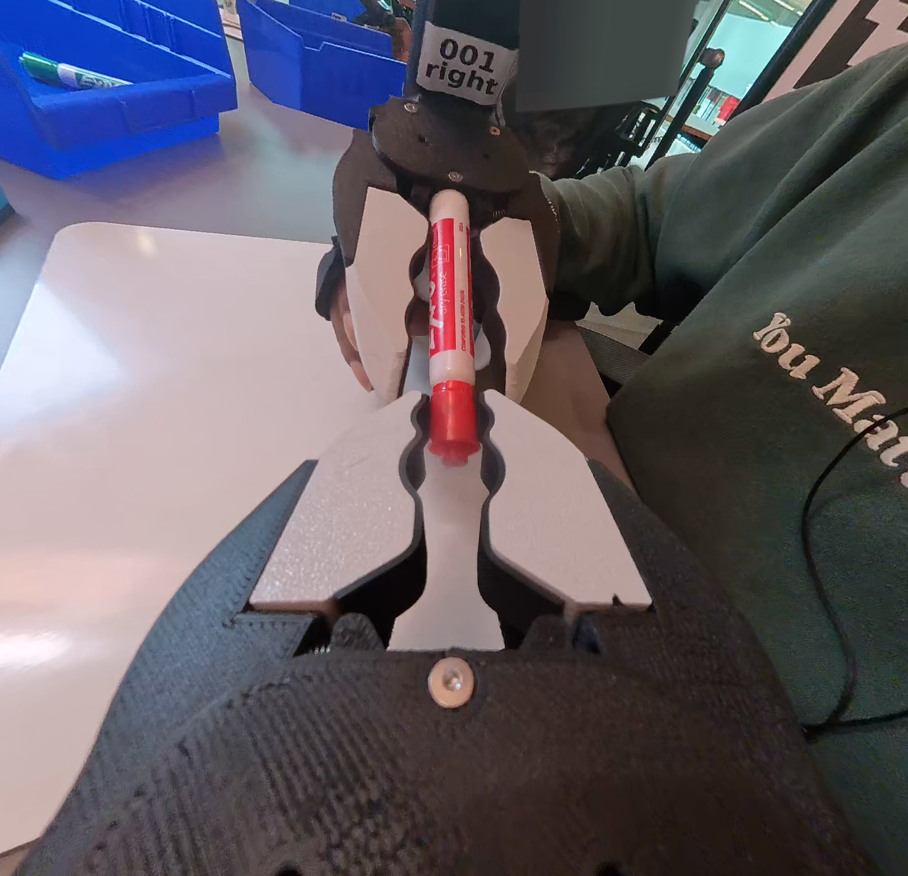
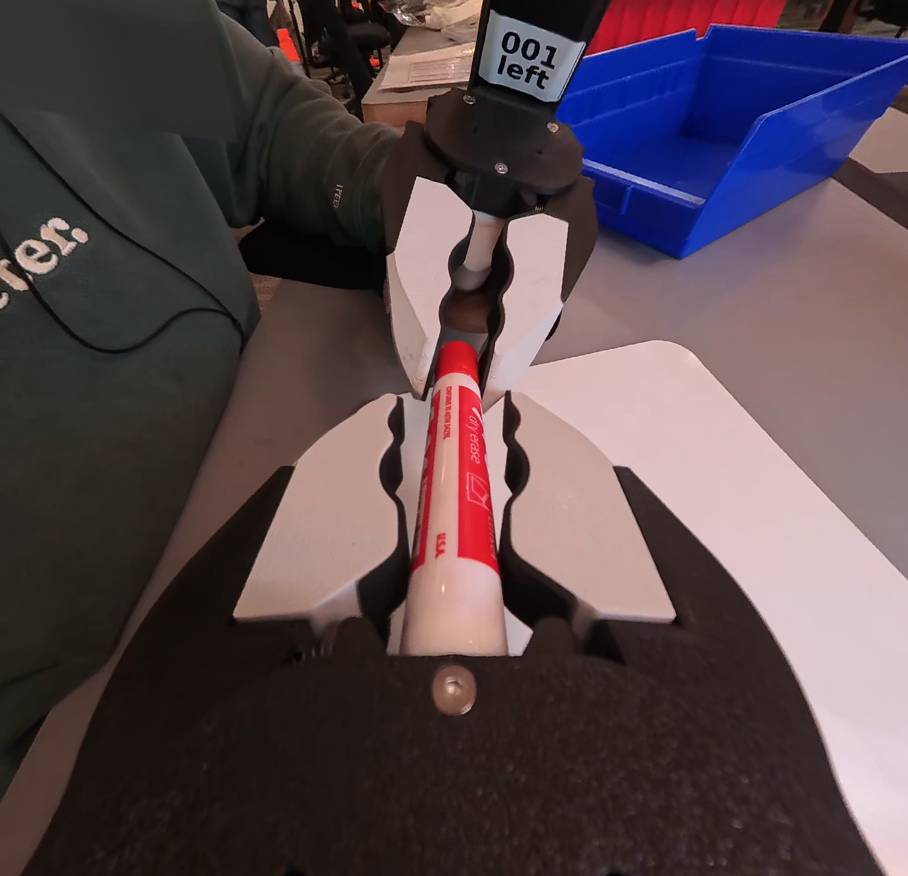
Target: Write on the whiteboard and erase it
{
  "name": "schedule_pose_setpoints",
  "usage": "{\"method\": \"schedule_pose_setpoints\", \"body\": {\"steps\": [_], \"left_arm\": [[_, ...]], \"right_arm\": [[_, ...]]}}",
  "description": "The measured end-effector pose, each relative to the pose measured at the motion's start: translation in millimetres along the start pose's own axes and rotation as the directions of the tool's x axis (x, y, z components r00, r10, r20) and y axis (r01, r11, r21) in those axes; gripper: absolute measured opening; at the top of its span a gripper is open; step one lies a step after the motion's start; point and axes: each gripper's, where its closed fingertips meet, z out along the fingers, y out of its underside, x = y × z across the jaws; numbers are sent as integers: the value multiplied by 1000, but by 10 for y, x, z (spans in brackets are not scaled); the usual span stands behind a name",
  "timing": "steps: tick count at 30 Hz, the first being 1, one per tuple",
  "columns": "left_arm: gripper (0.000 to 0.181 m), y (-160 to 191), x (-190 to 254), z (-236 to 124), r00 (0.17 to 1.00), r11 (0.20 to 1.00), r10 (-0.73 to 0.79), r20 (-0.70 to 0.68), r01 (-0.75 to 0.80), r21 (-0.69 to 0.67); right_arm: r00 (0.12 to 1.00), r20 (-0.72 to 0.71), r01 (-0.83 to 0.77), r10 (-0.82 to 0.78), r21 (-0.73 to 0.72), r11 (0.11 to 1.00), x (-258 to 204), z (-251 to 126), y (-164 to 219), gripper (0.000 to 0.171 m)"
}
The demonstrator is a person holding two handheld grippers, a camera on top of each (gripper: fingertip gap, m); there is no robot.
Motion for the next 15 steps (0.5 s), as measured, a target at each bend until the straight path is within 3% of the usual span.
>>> {"method": "schedule_pose_setpoints", "body": {"steps": [15], "left_arm": [[18, 58, -4, 31, 999, 999, -41, -8, 41, -19]], "right_arm": [[996, 39, -75, 74, 13, 997, -2, 15, 59, 34]]}}
